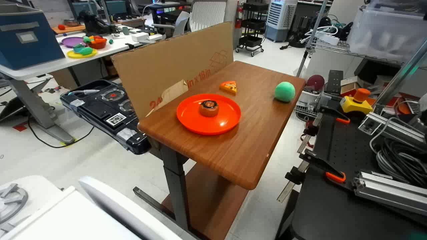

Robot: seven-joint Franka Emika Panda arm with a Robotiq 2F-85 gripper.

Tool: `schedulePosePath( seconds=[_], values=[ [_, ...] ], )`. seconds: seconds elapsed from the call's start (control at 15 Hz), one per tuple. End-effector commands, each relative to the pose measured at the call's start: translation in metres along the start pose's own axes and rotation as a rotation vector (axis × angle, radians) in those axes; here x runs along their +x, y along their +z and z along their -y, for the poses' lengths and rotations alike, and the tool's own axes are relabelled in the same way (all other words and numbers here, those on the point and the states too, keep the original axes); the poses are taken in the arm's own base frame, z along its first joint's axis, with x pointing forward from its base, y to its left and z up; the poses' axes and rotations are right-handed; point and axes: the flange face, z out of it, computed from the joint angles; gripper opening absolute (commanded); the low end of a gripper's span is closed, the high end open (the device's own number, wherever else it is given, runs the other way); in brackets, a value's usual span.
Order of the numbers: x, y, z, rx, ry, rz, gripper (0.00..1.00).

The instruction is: Remove the donut from the orange plate

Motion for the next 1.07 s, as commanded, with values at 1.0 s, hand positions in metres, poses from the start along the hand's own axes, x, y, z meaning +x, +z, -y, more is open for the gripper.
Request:
schedulePosePath(
  seconds=[1.0],
  values=[
    [0.073, 0.003, 0.005, -0.044, 0.053, -0.054, 1.00]
  ],
)
